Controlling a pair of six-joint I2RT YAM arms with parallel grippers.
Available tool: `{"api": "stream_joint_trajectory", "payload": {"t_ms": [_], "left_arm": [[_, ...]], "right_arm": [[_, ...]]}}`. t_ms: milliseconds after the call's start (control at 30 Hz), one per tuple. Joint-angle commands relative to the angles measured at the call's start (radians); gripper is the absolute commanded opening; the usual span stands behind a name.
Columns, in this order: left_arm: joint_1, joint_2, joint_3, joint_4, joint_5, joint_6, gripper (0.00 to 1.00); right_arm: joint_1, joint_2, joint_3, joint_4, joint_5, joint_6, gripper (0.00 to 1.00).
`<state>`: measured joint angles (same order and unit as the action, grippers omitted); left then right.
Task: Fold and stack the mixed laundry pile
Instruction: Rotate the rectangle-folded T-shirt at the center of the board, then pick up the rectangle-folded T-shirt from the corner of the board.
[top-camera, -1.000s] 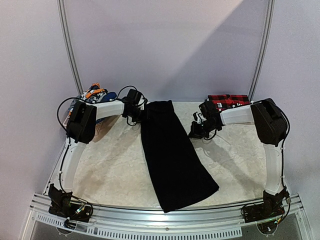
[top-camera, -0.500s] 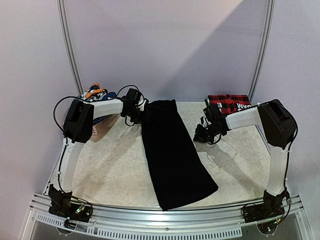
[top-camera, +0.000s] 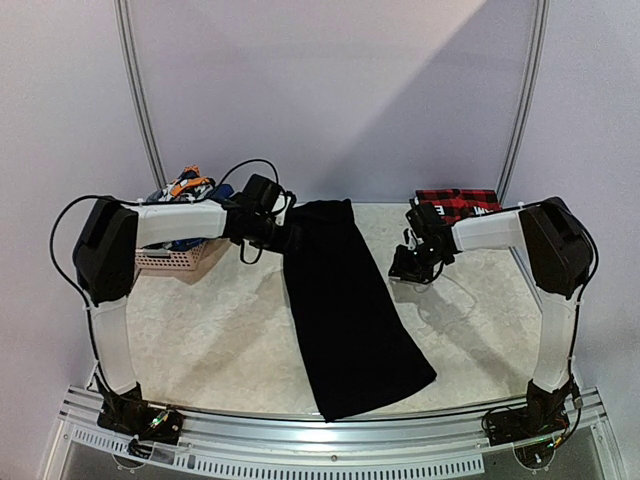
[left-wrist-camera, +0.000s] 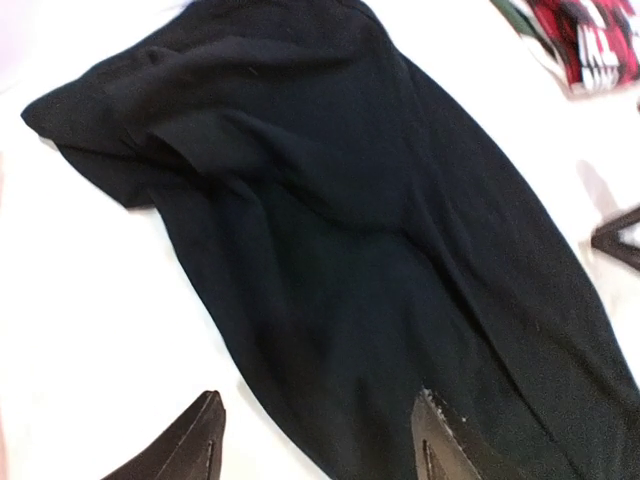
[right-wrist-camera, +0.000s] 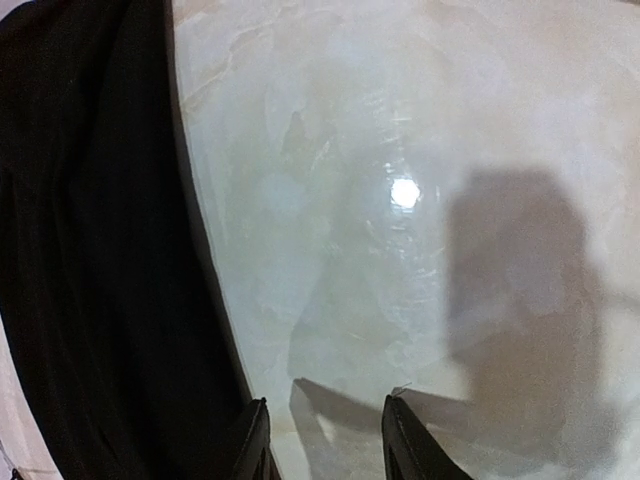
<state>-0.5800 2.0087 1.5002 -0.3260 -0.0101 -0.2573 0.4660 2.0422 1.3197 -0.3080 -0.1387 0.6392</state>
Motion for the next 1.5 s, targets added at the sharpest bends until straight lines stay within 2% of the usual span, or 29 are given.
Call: {"api": "stream_joint_trajectory", "payload": {"t_ms": [0, 267, 333, 533, 733, 933, 1167, 1467], "left_arm": [[-0.074, -0.089, -0.087, -0.005, -0.105, 0.022, 0.66], [-0.217, -0.245, -0.247, -0.047, -0.198, 0.030, 0.66], [-0.262, -0.269, -0.272, -0.071, -0.220, 0.046, 0.66], [-0.408, -0.331, -0.342, -0.131, -0.251, 0.058, 0.65], [-0.539, -0.398, -0.424, -0.150, -0.220, 0.050, 0.64], [-0.651, -0.370, -0.471, -0.117, -0.189, 0.070, 0.63], [-0.701, -0.307, -0.486, -0.064, -0.164, 0.084, 0.60], [-0.706, -0.267, -0.488, -0.066, -0.097, 0.119, 0.59]], "right_arm": [[-0.003, -0.078, -0.002, -0.059, 0.073, -0.038, 0.42], [-0.003, -0.251, -0.121, -0.071, 0.149, -0.051, 0.74], [-0.003, -0.306, -0.167, -0.067, 0.171, -0.041, 0.78], [0.000, -0.434, -0.308, -0.071, 0.092, -0.007, 0.80], [0.028, -0.564, -0.441, -0.089, 0.051, 0.013, 0.80], [0.042, -0.657, -0.514, -0.131, 0.007, -0.005, 0.81], [0.048, -0.692, -0.556, -0.168, -0.050, -0.033, 0.82], [0.047, -0.688, -0.584, -0.199, -0.071, -0.054, 0.82]]}}
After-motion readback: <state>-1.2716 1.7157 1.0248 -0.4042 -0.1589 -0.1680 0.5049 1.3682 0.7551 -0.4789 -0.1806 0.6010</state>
